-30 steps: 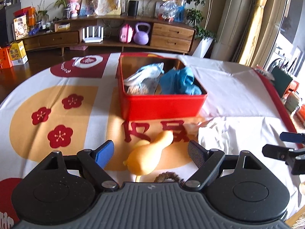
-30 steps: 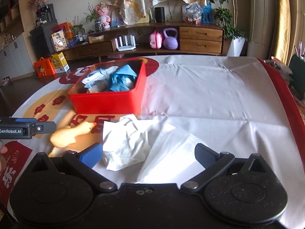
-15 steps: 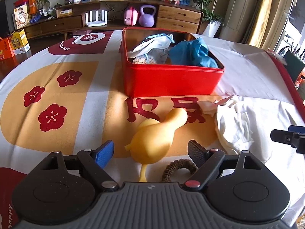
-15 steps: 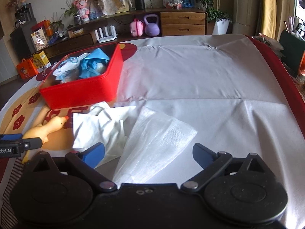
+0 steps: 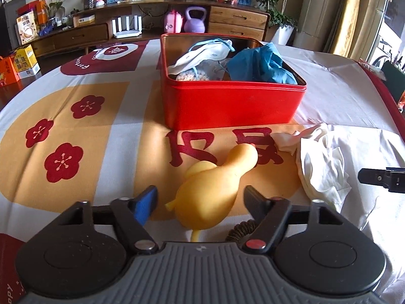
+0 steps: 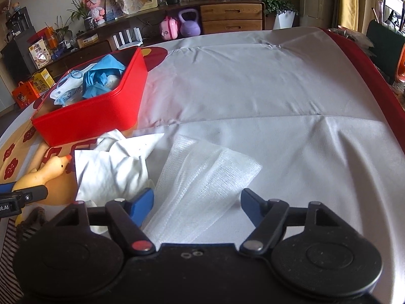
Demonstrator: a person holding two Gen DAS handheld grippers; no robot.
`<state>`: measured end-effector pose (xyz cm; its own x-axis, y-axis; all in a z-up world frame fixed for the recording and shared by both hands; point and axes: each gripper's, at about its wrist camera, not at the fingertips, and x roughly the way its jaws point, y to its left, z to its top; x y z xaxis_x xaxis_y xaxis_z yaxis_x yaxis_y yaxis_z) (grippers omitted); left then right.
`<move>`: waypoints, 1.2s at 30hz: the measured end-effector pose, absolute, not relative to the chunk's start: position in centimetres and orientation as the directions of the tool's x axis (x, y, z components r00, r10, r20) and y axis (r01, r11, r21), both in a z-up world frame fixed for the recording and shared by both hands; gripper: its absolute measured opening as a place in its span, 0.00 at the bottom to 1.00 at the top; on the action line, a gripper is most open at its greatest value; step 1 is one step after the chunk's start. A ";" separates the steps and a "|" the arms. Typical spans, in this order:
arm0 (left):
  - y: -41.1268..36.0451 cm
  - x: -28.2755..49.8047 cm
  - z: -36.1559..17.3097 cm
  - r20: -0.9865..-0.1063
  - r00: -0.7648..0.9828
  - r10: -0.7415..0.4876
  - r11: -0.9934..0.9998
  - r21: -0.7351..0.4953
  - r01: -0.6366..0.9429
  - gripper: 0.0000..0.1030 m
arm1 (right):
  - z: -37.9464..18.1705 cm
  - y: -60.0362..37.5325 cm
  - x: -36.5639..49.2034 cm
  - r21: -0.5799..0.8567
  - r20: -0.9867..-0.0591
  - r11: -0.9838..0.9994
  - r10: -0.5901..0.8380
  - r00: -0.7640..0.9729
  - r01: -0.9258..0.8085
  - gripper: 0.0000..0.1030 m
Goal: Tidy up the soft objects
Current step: 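Grasp the yellow rubber toy with the left tool while the right tool grasps the white tissue, then carry the yellow toy and white tissue with both tools over the red tin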
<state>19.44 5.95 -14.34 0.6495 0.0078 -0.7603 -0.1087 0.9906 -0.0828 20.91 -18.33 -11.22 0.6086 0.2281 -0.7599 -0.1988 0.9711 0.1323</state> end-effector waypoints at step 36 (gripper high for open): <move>5.8 18.2 -12.2 -0.749 0.662 -0.014 0.989 -0.108 -0.101 0.34 | -7.8 -19.7 18.1 0.167 -0.702 0.963 0.268 0.660 -0.213 0.12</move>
